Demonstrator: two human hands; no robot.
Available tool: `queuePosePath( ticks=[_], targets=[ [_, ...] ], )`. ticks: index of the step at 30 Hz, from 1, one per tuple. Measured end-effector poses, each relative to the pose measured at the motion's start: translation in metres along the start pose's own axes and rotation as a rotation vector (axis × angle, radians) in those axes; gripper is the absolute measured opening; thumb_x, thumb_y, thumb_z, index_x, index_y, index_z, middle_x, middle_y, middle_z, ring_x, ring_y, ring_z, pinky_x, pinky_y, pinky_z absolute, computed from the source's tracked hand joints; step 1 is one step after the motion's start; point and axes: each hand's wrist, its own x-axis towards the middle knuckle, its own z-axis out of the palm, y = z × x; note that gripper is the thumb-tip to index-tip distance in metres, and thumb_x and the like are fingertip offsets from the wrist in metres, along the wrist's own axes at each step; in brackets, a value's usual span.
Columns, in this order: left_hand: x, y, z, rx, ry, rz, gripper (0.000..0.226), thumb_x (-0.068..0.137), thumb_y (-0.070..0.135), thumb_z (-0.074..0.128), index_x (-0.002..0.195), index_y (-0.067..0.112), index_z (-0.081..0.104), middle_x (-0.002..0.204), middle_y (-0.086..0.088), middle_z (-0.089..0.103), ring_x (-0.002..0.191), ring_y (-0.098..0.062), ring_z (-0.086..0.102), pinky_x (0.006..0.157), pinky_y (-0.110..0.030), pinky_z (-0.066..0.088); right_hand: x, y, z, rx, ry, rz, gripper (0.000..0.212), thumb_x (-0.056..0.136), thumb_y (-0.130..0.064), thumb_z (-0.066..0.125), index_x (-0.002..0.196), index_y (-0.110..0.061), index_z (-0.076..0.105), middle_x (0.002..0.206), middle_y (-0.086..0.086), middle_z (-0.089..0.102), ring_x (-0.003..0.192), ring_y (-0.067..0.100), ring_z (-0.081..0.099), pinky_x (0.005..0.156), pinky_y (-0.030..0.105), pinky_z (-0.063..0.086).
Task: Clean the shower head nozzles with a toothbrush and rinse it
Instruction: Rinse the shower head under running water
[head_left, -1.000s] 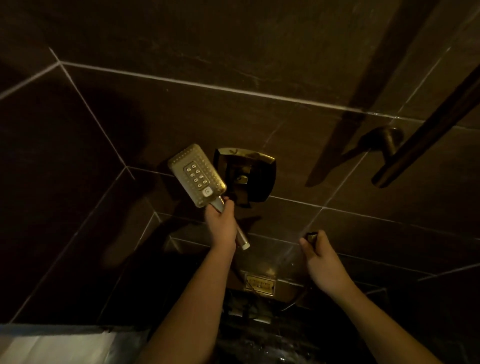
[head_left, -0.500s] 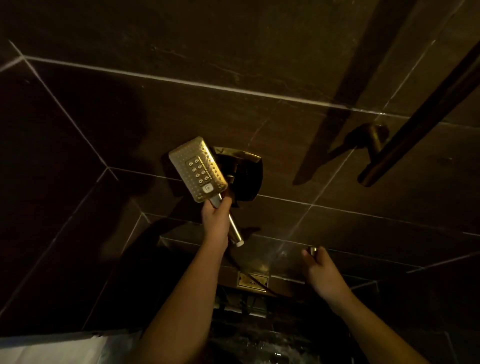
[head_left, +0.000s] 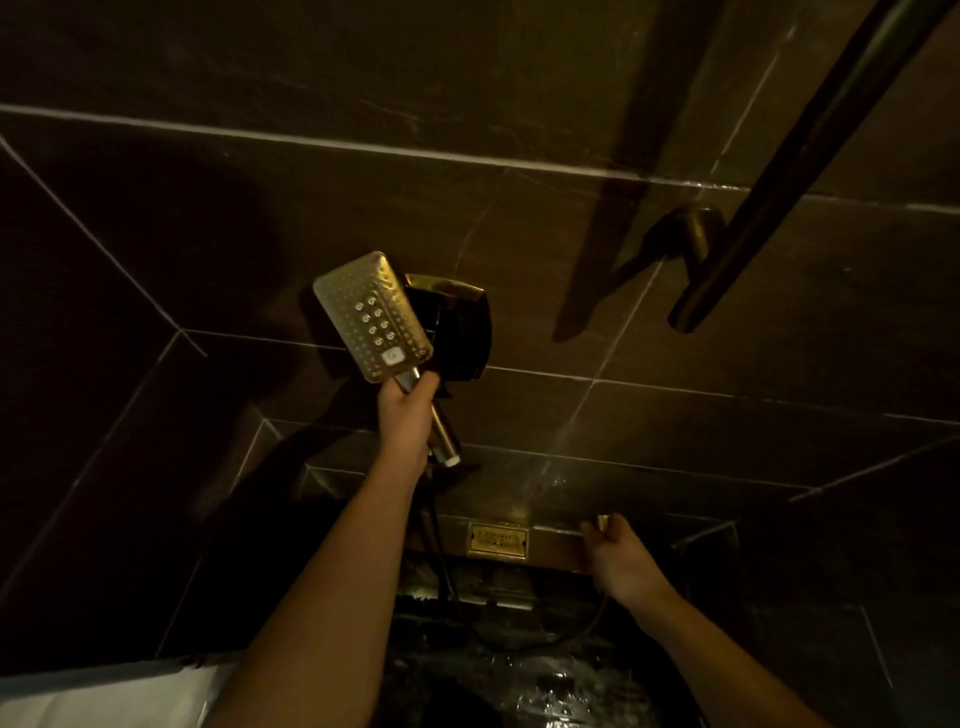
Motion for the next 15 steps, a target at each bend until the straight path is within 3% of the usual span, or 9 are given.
queuePosePath(
  ticks=[2, 7, 11, 15],
  targets=[
    [0.001, -0.001, 0.0, 0.008, 0.009, 0.028, 0.018, 0.091, 0.014, 0.065, 0.109, 0.017, 0.064, 0.096, 0.001, 0.064, 0.099, -0.018, 0.06, 0.086, -0.037, 0.047, -0.002, 0.006, -0.001, -0.04, -0.009, 0.025, 0.011, 0.1, -0.022, 0.048, 0.107, -0.015, 0.053, 0.092, 0.008, 0.062, 0.071, 0.014, 0.054, 0.065, 0.03, 0.043],
    [-0.004, 0.001, -0.003, 0.047, -0.041, 0.059, 0.012, 0.093, 0.012, 0.063, 0.095, 0.024, 0.064, 0.093, 0.003, 0.063, 0.092, -0.013, 0.059, 0.083, -0.034, 0.046, -0.009, 0.021, 0.0, -0.03, -0.043, 0.105, 0.019, 0.102, -0.013, 0.041, 0.089, -0.02, 0.053, 0.068, 0.0, 0.052, 0.058, 0.011, 0.048, 0.052, 0.023, 0.038],
    [-0.009, 0.008, -0.004, 0.08, -0.056, 0.063, 0.013, 0.092, 0.013, 0.063, 0.1, 0.023, 0.064, 0.099, -0.001, 0.066, 0.095, -0.015, 0.061, 0.084, -0.034, 0.047, -0.012, 0.032, 0.004, -0.051, -0.011, 0.165, 0.019, 0.101, -0.024, 0.046, 0.108, -0.009, 0.055, 0.078, 0.007, 0.059, 0.064, 0.017, 0.054, 0.055, 0.029, 0.041],
    [-0.022, 0.014, -0.005, 0.101, -0.058, 0.063, 0.014, 0.093, 0.012, 0.062, 0.091, 0.026, 0.064, 0.092, 0.002, 0.066, 0.089, -0.015, 0.062, 0.076, -0.031, 0.05, -0.018, 0.03, -0.001, -0.017, -0.007, 0.127, 0.016, 0.101, -0.028, 0.047, 0.104, -0.013, 0.054, 0.086, 0.009, 0.062, 0.072, 0.019, 0.058, 0.064, 0.031, 0.044]
  ],
)
